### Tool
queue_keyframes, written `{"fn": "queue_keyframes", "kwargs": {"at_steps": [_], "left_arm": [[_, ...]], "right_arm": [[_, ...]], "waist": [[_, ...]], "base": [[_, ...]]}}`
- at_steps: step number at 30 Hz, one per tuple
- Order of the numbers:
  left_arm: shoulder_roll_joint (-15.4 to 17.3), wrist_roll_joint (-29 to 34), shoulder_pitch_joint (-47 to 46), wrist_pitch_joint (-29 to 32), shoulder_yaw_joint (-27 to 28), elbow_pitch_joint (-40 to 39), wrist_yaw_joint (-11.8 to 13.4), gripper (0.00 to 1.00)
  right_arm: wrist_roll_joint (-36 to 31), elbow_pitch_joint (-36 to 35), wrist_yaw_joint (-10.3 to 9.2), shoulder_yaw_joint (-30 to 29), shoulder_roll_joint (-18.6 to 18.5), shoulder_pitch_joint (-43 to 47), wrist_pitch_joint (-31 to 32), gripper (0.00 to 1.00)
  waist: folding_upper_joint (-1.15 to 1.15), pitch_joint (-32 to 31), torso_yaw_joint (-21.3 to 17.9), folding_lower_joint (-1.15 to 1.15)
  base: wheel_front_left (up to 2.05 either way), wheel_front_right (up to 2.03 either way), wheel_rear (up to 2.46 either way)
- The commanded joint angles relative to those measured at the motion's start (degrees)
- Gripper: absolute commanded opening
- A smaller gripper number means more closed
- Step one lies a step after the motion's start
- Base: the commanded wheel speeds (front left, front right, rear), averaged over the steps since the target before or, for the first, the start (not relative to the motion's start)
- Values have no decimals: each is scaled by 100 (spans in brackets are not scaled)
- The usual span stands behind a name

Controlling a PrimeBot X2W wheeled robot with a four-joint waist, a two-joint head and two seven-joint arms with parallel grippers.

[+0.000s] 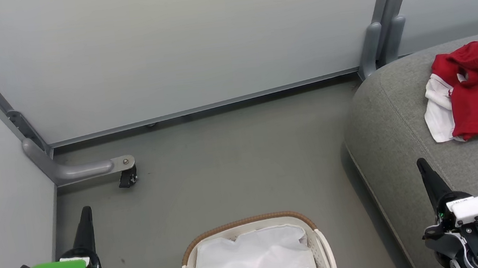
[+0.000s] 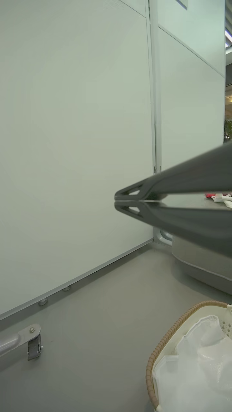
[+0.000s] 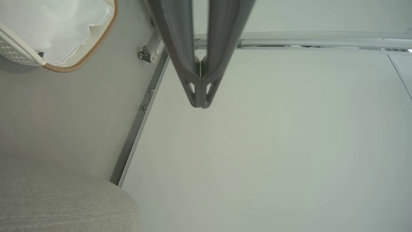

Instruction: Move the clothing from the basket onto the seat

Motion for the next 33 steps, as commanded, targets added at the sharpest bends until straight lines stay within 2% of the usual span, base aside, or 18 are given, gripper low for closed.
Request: {"fn": "queue_keyframes", "kwargs": {"at_steps": [1, 19, 33], "left_arm": [[26, -107, -124, 30, 37, -45, -37, 0], [29, -762, -198, 218, 121, -66, -80, 0], [29, -745, -185, 217, 116, -63, -80, 0]], "right_arm": [[120, -54, 1, -31, -35, -64, 46, 0], [834, -116, 0, -108, -41, -58, 229, 0], [819, -112, 0, -105, -40, -56, 217, 0]], "waist": [[0, 1, -2, 0], [0, 7, -27, 0], [0, 7, -27, 0]], "base": [[0, 0, 0], [0, 0, 0], [0, 0, 0]]}}
